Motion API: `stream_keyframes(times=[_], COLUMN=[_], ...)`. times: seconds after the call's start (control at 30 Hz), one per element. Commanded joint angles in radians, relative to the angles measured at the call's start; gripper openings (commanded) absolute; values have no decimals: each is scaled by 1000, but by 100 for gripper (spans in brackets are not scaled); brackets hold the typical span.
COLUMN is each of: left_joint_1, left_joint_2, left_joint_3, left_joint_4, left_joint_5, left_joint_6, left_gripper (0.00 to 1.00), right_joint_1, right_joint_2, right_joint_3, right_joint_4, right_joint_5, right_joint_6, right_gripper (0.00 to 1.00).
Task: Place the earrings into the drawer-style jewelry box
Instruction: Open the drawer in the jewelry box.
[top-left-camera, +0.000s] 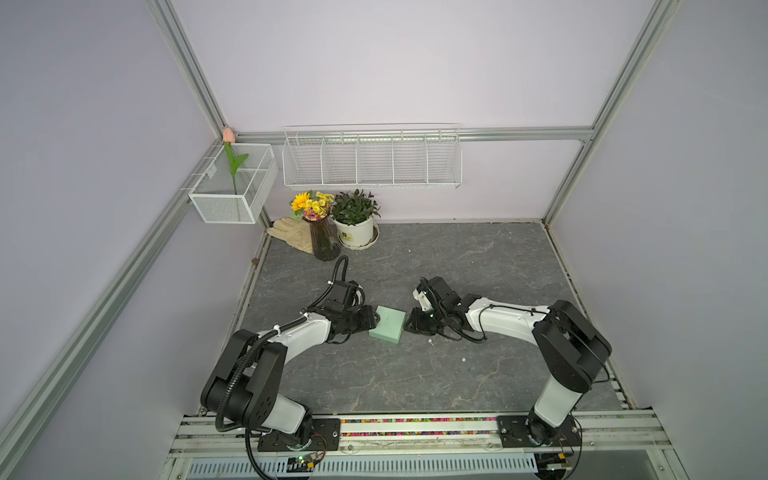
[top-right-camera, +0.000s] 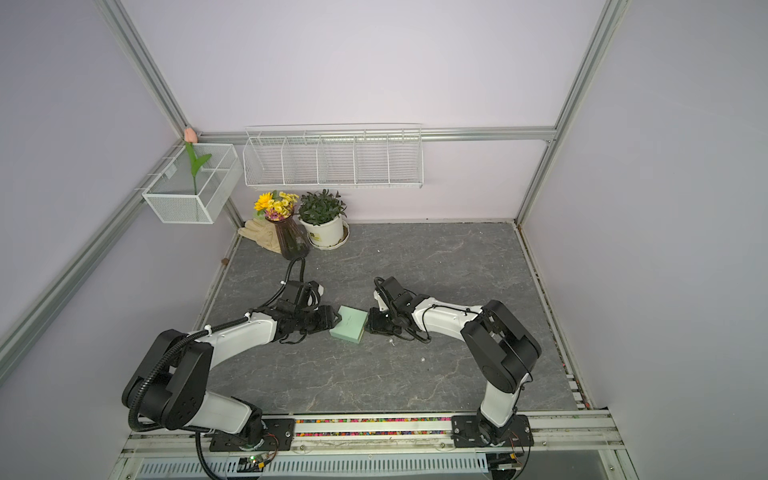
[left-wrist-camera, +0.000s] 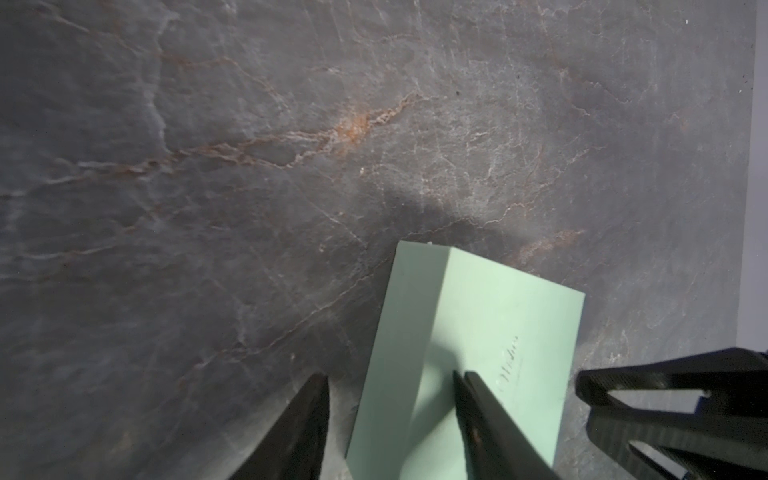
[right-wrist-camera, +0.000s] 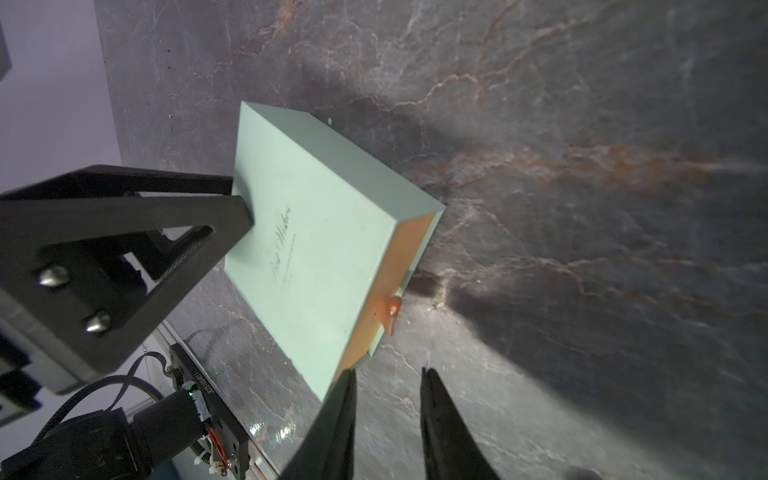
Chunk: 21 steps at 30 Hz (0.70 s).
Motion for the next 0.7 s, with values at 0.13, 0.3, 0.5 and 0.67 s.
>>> stream_keyframes(times=[0.13, 0.3, 0.5, 0.67], left_joint_1=[-4, -4, -4, -4], left_joint_2=[14, 16, 17, 10], left_joint_3=[-25, -22, -27, -35], left_joint_4=[-37, -39, -42, -41], left_joint_5=[-41, -45, -48, -53], left_joint_6=[-6, -6, -6, -9], left_gripper=[52, 52, 52, 52], right_joint_1=[6, 7, 7, 6], right_joint_2=[44, 65, 93, 105], right_joint_3=[39, 63, 82, 85], right_joint_4=[0, -11, -19, -12], right_joint_5=[-15, -15, -24, -26], right_joint_6=[3, -6, -4, -2], right_gripper=[30, 29, 27, 26])
